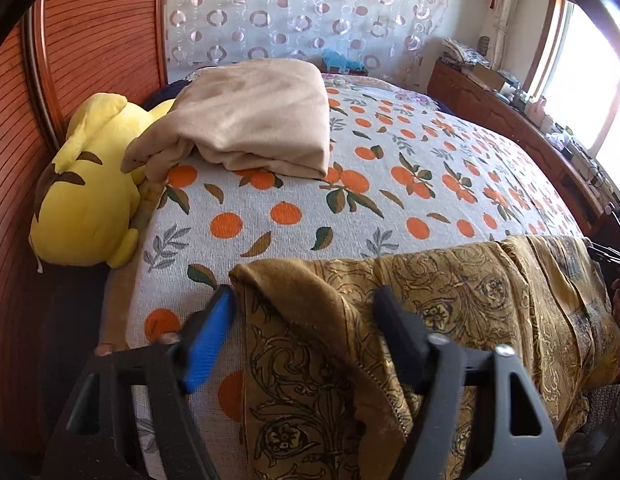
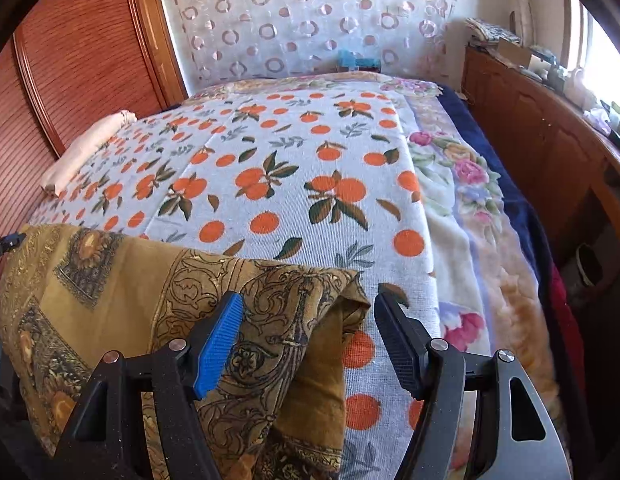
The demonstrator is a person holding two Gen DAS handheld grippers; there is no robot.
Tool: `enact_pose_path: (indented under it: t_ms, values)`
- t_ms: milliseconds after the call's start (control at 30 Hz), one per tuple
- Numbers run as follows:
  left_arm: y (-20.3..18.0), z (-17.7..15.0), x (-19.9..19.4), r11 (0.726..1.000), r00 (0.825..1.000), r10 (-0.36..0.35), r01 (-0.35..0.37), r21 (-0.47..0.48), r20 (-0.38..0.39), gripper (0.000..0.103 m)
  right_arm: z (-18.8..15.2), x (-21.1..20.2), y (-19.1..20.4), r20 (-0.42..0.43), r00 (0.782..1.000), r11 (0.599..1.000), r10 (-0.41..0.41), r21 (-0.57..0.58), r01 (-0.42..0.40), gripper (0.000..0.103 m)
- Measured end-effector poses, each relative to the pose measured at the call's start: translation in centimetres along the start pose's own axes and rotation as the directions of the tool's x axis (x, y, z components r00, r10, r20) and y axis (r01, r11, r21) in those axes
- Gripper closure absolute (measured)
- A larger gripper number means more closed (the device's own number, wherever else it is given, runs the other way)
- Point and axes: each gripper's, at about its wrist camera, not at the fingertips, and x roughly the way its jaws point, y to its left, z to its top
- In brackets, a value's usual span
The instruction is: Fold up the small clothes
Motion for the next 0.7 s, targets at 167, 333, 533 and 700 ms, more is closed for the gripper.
enact_pose_path:
  t_ms: [167,333,533,700]
  values:
    - [0.6,0.3,0.1,1.0,1.0,-0.017,0.017,-0.005,-0.011,0.038,0.4,0.5,-1.0,0.007,1.0,0.999,-0.019,0.028,0.019,0.033]
    - [-0.4,0.0,0.0,0.999,1.0,0.011,-0.011,0.051,-0.003,0.052,0.2,0.8,-0.4,0.015,1.0,1.0,-0.019,0.015,0.018,0.033]
    - [-0.7,-0.2,-0.3,0.998,1.0,-0.015,0.014,0.056,0.005,0.078,-0.3,0.6,0.3,0.021,1.0,1.0,-0.012,-0.001,0.012,0.044]
    - [-1.7,-0.3,-1.8,0.997,0.998,-0.02,0.016,0.077,0.056,0.093,-0.6,0.0,0.3,0.012,0.998,0.998,0.059,0.003,-0.059,0.091]
